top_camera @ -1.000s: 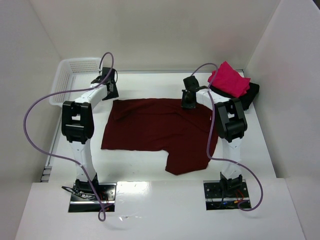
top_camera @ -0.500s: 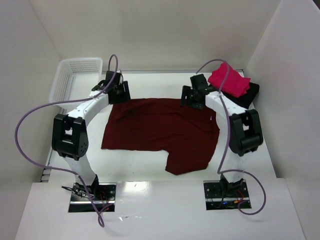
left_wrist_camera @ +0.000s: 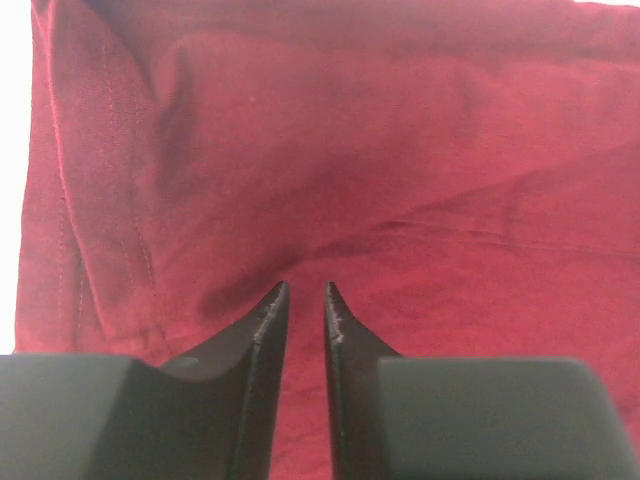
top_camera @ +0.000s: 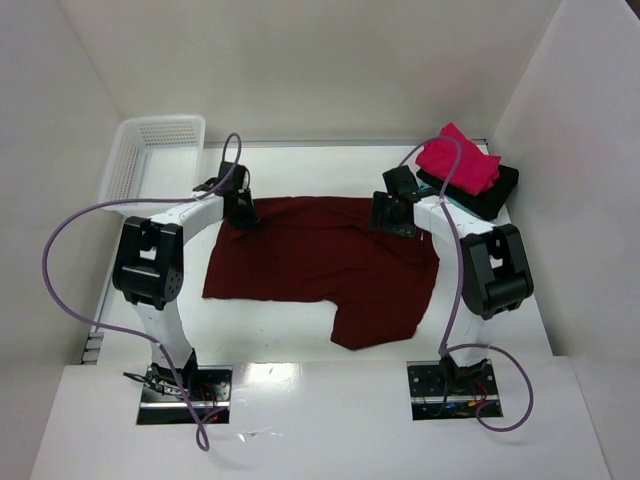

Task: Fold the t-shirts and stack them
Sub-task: Fold the flattened tshirt in 1/3 of the way

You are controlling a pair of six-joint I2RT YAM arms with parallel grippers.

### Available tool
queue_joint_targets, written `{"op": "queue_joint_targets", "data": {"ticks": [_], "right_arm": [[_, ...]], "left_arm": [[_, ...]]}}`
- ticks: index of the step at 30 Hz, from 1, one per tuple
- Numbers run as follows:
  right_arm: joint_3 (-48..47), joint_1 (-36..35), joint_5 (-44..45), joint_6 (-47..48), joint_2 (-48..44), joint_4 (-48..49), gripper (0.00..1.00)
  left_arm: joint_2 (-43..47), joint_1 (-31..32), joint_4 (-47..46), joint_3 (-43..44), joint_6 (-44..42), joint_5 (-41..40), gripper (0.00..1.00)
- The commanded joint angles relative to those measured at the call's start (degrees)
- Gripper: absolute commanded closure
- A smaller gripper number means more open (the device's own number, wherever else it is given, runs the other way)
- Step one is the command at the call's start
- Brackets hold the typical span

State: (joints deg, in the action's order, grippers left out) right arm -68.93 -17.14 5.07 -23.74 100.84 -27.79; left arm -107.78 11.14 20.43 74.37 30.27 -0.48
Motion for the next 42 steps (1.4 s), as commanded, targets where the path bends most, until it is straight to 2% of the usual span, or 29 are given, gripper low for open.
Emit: {"op": "queue_joint_targets", "data": {"ticks": [1, 3, 10, 19, 29, 32, 40, 42], "right_arm": [[-4.15, 1.52, 2.32, -0.52, 1.72, 0.28, 0.24], [-4.89, 2.05, 2.32, -0.52, 2.25, 1.54, 0.24], [-12.01, 2.91, 0.61, 1.64, 8.10, 1.34, 0.24], [-13.16, 2.91, -2.52, 2.47, 12.44, 3.00, 0.23], [-13.69, 2.91, -3.04, 3.00, 14.38, 3.62, 0.21], [-13.69, 2.91, -2.52, 3.00, 14.38, 4.20, 0.25], [-15.27, 2.91, -2.52, 3.00, 15.00, 5.33, 0.25], [-15.27, 2.91, -2.52, 3.00, 15.00, 5.91, 0.29]], "left_arm": [[-1.17, -0.99, -1.30, 2.53, 1.95, -2.90, 0.76], [-1.91, -1.54, -0.15, 2.54, 2.16, -4.20, 0.79], [-3.66, -2.43, 0.67, 3.06, 2.69, -5.85, 0.79], [-6.13, -2.96, 1.90, 3.59, 3.21, -9.98, 0.79], [-5.60, -3.49, 1.38, 3.59, 2.69, -8.93, 0.77], [-5.60, -3.49, 1.37, 3.06, 2.69, -8.40, 0.77], [-5.60, -3.49, 0.84, 3.06, 2.69, -7.87, 0.77], [-5.60, -3.49, 0.84, 3.06, 2.69, -7.87, 0.77]]}}
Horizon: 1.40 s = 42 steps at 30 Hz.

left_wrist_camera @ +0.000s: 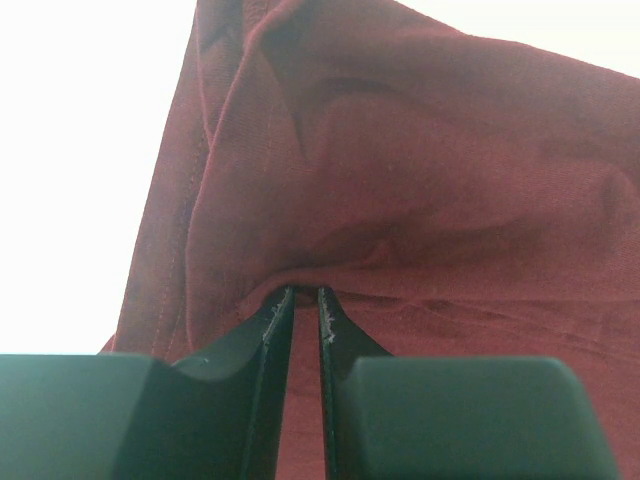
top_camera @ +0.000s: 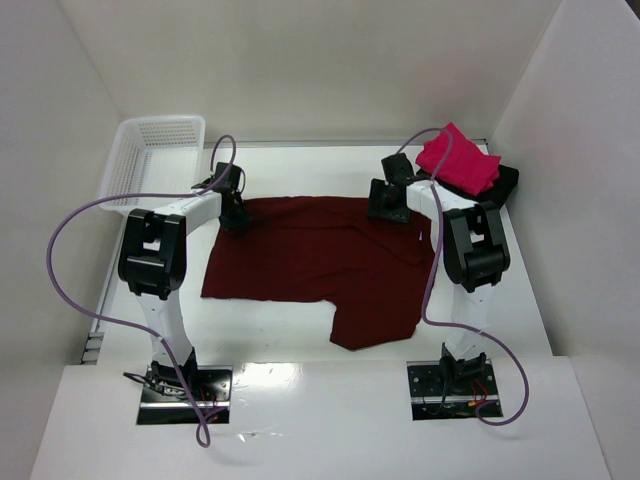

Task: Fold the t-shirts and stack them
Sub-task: Fold the flattened tshirt in 1/3 of the way

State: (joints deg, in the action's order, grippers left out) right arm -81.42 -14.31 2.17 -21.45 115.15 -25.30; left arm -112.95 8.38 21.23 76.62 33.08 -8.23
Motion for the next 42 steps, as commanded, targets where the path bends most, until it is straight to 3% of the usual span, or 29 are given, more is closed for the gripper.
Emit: {"op": "queue_joint_targets", "data": {"ticks": [1, 9, 14, 22, 32, 42], "right_arm": [[-2.77, 0.07, 0.37, 0.71, 0.69, 3.42, 0.31], [-5.59, 0.07, -0.04, 1.77, 4.57, 2.01, 0.46], [-5.59, 0.07, -0.15, 1.77, 4.73, 1.48, 0.73], [-4.26, 0.07, 0.07, 0.62, -0.20, -1.07, 0.86], [2.99, -0.55, -5.16, -2.55, -8.55, -1.07, 0.87], [12.00, -6.50, -8.85, -9.72, -13.07, 0.83, 0.85]], "left_arm": [[-0.43, -0.74, 0.04, 0.81, -0.12, 0.33, 0.77], [-1.49, -0.74, 0.04, 0.81, -0.65, 0.41, 0.76], [-1.49, -0.74, 0.04, 0.81, -0.65, 0.41, 0.76], [-2.02, -0.74, 0.56, 1.34, -0.65, 0.41, 0.74], [-2.54, -0.74, 0.56, 1.87, -0.65, 0.41, 0.74], [-3.39, -0.74, 0.56, 1.87, -0.65, 0.41, 0.74]]}}
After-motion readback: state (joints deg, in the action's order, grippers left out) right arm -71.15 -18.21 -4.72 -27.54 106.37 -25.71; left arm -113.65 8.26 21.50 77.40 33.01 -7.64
